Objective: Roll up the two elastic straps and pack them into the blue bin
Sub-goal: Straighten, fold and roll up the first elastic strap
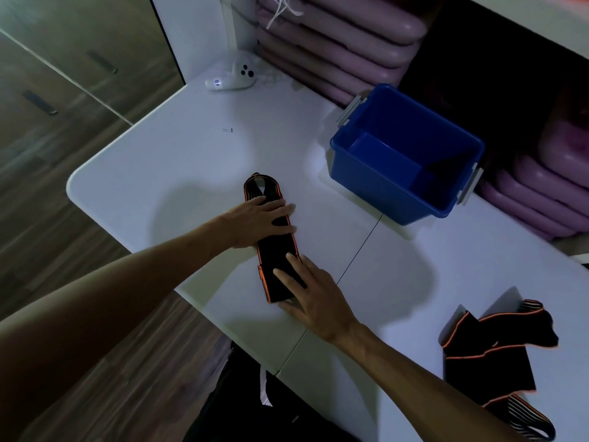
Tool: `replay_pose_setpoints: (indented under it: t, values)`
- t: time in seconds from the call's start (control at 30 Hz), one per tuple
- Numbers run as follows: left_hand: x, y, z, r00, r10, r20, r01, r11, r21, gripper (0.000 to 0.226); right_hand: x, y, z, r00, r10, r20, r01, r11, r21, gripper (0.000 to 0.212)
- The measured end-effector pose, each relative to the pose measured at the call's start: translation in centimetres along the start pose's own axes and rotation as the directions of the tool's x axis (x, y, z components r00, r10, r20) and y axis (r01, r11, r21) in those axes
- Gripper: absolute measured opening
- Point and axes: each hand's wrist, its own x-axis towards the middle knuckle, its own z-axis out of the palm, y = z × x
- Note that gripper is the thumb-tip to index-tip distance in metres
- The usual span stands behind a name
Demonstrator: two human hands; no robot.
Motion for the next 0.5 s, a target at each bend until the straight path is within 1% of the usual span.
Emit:
replay_pose_setpoints:
  t: [0.03,0.07,0.13,0.17,0.2,0.23,0.27,0.33,0.37,0.43,0.5]
  values:
    - [-0.6,0.4,0.2,0.998,-0.042,-0.049,0.042,0.999,-0.009,0.076,0.0,0.2,0.0,1.0,-0.013,0.006,0.013,0.999,-0.03,0.062]
    - [-1.3,1.0,0.3,0.987,-0.102,-0.121,0.096,0.994,-0.054,0.073,-0.1,0.5,0.0,0.999,-0.027,0.017,0.028,0.998,-0.055,0.064]
    - [-3.1,2.9,0.6,0.931,-0.249,-0.266,0.181,0.95,-0.256,0.06,-0.2,1.1,-0.1,0.998,-0.061,0.035,0.063,0.995,-0.072,0.066]
    - [-4.1,4.5,0.8,0.896,-0.309,-0.319,0.187,0.914,-0.359,0.051,-0.2,1.4,-0.1,0.996,-0.079,0.032,0.081,0.995,-0.067,0.065]
    - [-5.3,6.2,1.1,0.869,-0.355,-0.343,0.181,0.875,-0.448,0.043,-0.2,1.6,-0.2,0.996,-0.091,0.02,0.092,0.995,-0.049,0.065]
    - [-6.4,8.1,1.3,0.857,-0.384,-0.344,0.171,0.841,-0.514,0.045,-0.2,1.9,-0.2,0.996,-0.093,0.006,0.093,0.996,-0.016,0.065]
    - [-7.4,9.8,1.6,0.867,-0.388,-0.312,0.163,0.814,-0.557,0.054,-0.1,2.1,-0.4,0.996,-0.09,-0.005,0.09,0.996,0.021,0.067]
    - [-8.6,12.3,2.5,0.924,-0.349,-0.157,0.196,0.783,-0.59,0.073,0.3,2.5,-0.7,0.994,-0.109,-0.005,0.109,0.993,0.039,0.069]
    - [-8.7,13.1,3.1,0.934,-0.342,-0.1,0.224,0.781,-0.583,0.08,0.4,2.6,-0.8,0.991,-0.13,0.006,0.13,0.991,0.018,0.069]
    - [-8.2,14.2,4.1,0.912,-0.396,-0.11,0.277,0.791,-0.546,0.081,0.5,2.8,-0.9,0.985,-0.169,0.014,0.17,0.985,-0.043,0.065]
    - [-7.4,14.9,4.2,0.874,-0.464,-0.143,0.325,0.779,-0.536,0.071,0.2,2.8,-0.7,0.983,-0.186,0.004,0.185,0.977,-0.109,0.062]
